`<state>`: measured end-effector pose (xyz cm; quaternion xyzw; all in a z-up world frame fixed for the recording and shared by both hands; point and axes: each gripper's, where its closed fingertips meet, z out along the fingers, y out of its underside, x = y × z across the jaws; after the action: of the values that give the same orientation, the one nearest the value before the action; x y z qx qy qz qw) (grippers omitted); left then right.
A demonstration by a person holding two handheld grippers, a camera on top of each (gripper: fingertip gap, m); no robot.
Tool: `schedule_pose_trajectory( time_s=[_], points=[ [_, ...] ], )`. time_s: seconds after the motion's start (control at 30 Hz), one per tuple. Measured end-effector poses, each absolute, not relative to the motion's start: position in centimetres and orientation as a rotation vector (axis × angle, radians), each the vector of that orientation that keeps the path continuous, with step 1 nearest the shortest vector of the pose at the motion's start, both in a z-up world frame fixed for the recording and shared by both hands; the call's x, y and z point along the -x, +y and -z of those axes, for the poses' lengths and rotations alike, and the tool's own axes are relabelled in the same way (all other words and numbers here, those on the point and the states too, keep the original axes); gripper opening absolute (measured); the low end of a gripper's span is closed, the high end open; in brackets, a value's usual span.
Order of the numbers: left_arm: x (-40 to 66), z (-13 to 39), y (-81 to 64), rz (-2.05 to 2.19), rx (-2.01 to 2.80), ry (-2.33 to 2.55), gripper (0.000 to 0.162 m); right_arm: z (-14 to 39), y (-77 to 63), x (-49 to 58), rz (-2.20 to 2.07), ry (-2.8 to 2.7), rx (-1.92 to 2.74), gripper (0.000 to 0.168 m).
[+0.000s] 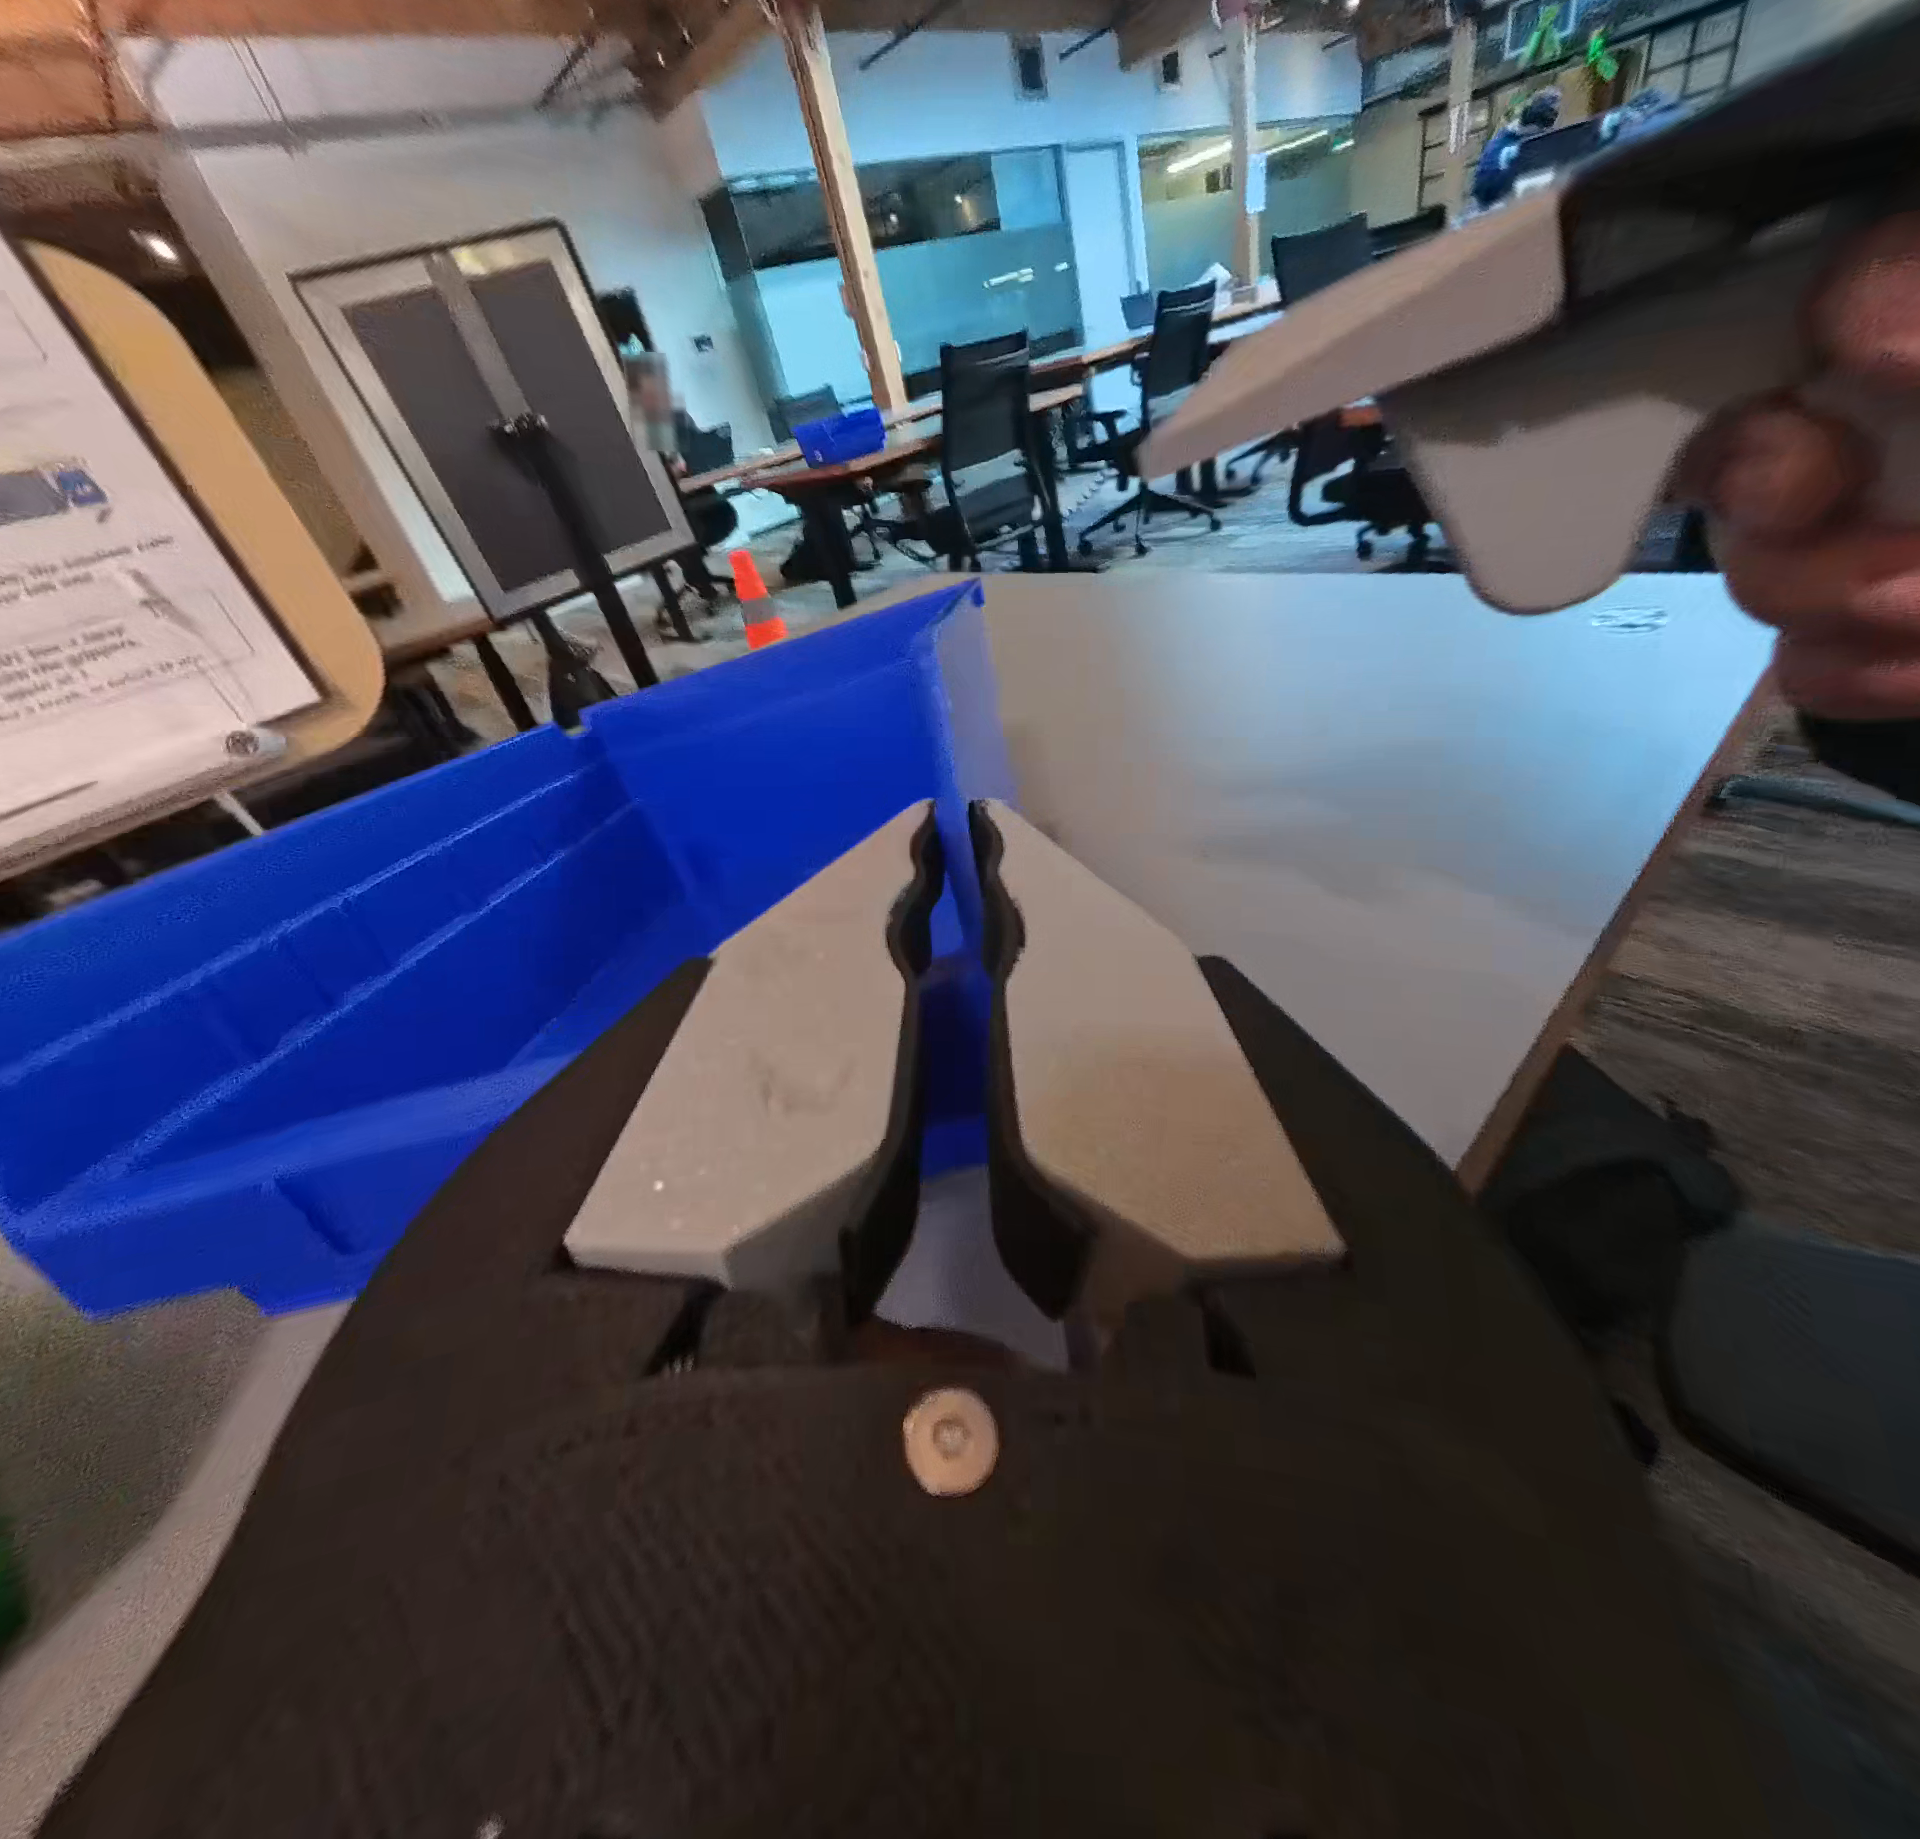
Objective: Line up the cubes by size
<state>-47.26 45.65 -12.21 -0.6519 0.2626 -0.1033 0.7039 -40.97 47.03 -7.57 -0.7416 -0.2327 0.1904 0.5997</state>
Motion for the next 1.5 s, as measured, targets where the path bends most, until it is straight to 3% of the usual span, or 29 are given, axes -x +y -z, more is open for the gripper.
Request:
schedule_pose_trajectory(
  time_s=[0.23, 0.37, 0.6, 0.77, 0.87, 0.93, 1.0, 1.03, 1.1, 1.2, 1.3, 1.5],
  points=[
    [42.6, 16.0, 45.8, 0.09, 1.465, 0.806, 0.008, 10.3, 46.8, 44.2, -0.41, -0.621, 1.768, 0.044],
    [44.3, 16.7, 43.5, 0.125, 1.54, 0.902, 0.023, 11.4, 46.6, 45.2, -0.396, -0.661, 1.797, 0.047],
    [56.7, 14.7, 40.3, 0.218, 1.681, 0.828, 0.031, 14.0, 43.0, 51.9, -0.55, -0.893, 1.852, 0.046],
    [71.3, 15.4, 43.5, -0.119, 1.83, 0.703, 0.031, 18.3, 44.5, 52.6, -0.377, -0.938, 1.976, 0.045],
    [77.9, 17.6, 44.9, -0.237, 1.955, 0.662, 0.032, 19.8, 45.9, 50.0, -0.308, -0.915, 2.032, 0.0],
    [81.4, 18.9, 45.3, -0.308, 2.013, 0.647, 0.035, 19.8, 47.1, 47.2, -0.237, -0.858, 2.055, 0.0],
    [84.5, 19.8, 45.5, -0.393, 2.036, 0.626, 0.035, 20.0, 49.2, 43.6, -0.086, -0.802, 2.069, 0.009],
    [85.5, 20.1, 45.5, -0.391, 2.044, 0.622, 0.046, 20.2, 50.5, 41.6, -0.007, -0.775, 2.076, 0.021],
    [86.8, 20.3, 45.4, -0.355, 2.047, 0.584, 0.045, 20.7, 53.0, 37.6, 0.113, -0.709, 2.114, 0.034],
    [89.5, 19.8, 45.2, -0.364, 2.068, 0.444, 0.055, 19.2, 53.5, 36.9, -0.099, -0.63, 2.129, 0.056],
    [87.2, 19.0, 44.4, -0.227, 2.029, 0.419, 0.05, 15.6, 50.9, 41.0, -0.409, -0.696, 1.961, 0.061],
    [76.2, 16.2, 45.9, -0.074, 1.86, 0.55, 0.066, 15.0, 46.7, 49.0, -0.596, -0.825, 1.835, 0.078]
  ],
)
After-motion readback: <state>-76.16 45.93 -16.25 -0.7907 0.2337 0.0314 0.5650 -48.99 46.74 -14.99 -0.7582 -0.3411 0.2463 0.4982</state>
